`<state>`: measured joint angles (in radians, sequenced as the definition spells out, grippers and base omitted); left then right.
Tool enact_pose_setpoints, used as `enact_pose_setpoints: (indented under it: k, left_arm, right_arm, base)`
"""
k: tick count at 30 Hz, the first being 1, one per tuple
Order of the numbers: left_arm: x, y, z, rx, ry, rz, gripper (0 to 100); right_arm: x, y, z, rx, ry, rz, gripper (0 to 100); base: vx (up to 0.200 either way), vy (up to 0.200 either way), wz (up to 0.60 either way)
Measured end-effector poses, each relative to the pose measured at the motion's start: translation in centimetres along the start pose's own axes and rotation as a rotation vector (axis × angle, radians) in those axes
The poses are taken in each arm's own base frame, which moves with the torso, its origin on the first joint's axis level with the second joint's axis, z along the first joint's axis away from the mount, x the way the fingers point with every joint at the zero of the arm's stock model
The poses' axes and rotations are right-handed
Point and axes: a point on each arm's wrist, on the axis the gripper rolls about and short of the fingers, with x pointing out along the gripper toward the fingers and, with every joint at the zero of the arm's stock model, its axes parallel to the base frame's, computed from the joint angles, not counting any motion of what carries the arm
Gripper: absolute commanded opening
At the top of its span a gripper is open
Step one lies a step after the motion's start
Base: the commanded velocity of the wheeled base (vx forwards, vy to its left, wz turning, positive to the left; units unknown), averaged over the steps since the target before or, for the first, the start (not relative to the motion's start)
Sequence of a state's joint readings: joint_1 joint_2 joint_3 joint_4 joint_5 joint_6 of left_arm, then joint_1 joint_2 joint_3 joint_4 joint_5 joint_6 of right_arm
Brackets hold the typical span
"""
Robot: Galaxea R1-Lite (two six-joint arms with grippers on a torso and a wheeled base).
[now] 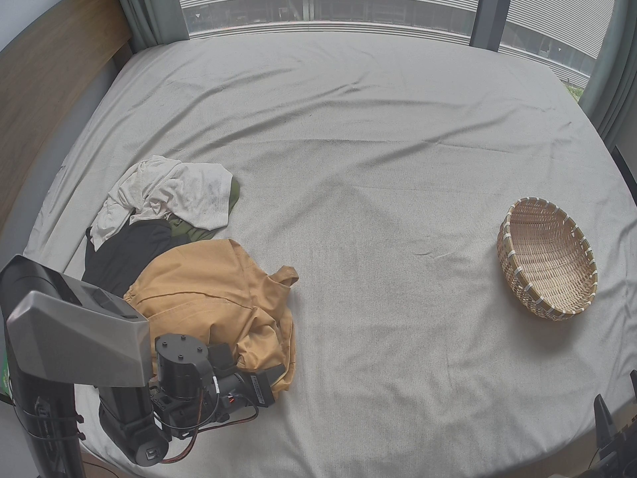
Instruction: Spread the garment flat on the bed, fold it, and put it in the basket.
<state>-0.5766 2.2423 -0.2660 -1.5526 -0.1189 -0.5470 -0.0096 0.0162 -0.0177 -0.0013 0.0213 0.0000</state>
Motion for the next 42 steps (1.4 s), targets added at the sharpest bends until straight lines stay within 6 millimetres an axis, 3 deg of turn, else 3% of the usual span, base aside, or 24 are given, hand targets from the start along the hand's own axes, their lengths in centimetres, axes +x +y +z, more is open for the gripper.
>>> enact_pose_setpoints:
  k: [12,25,42]
  left_arm:
    - [2.0,-2.9,0.0,0.019,-0.047,-0.084,0]
    - [4.2,-5.4,-1.7,0.054,-0.032,-0.161,0]
    - [5.2,-8.4,-3.6,0.094,-0.004,-0.255,0]
  right_arm:
    - [0.0,0.0,0.0,0.0,0.0,0.0,100]
    - [0.0,0.0,0.0,0.0,0.0,0.001,100]
    - [0.0,0.0,0.0,0.0,0.0,0.001,100]
  base:
    - [0.0,0.0,0.0]
    - [0.0,0.0,0.0]
    - [0.0,0.0,0.0]
